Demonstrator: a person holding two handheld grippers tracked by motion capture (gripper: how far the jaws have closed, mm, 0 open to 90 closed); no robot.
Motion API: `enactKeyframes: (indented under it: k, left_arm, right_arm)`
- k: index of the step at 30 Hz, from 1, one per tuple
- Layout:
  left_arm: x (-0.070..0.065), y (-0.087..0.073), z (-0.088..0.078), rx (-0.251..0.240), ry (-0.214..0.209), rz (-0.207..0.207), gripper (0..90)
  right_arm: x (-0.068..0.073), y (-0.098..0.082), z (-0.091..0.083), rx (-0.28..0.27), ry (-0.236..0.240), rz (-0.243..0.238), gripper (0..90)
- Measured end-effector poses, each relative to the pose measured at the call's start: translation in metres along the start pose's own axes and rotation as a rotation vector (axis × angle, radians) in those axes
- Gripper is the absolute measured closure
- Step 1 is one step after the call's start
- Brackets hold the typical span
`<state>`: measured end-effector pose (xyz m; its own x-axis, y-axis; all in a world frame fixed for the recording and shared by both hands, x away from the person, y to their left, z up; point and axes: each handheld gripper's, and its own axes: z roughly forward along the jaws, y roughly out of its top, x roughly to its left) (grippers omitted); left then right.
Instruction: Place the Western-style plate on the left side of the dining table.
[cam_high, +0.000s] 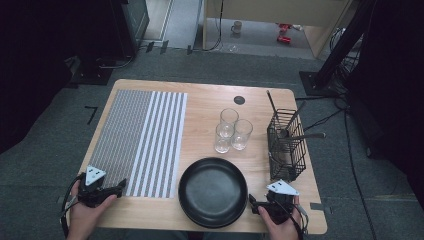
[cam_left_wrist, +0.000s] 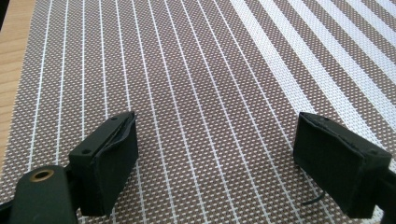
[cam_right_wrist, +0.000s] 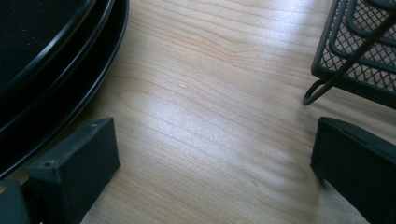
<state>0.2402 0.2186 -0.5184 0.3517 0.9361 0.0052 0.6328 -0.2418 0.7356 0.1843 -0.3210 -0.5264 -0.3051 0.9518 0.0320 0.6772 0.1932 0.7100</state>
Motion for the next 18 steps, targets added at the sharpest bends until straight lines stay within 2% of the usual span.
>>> enactKeyframes:
  k: [5,8,11,12,15,18]
  left_arm:
    - [0.001,0.000,-0.001,0.001,-0.005,0.006,14.3]
    - [0.000,0.001,-0.004,-0.015,0.008,0.007,14.3]
    - [0.000,0.001,-0.005,-0.026,0.011,0.001,14.3]
    - [0.001,0.002,-0.005,-0.030,0.012,-0.004,14.4]
    - [0.001,0.002,-0.007,-0.034,0.010,-0.011,14.4]
    - [0.000,0.003,-0.009,-0.047,0.003,-0.019,14.3]
  right_arm:
    - [0.001,0.000,0.000,0.000,-0.007,0.005,0.7]
    - [0.004,-0.001,-0.001,-0.002,-0.025,0.026,0.6]
    - [0.004,-0.002,-0.002,-0.006,-0.023,0.037,0.7]
    - [0.004,-0.003,-0.005,-0.025,-0.014,0.060,0.8]
    - [0.002,-0.004,-0.009,-0.042,-0.002,0.087,1.1]
    - [0.001,-0.004,-0.015,-0.057,-0.013,0.088,1.1]
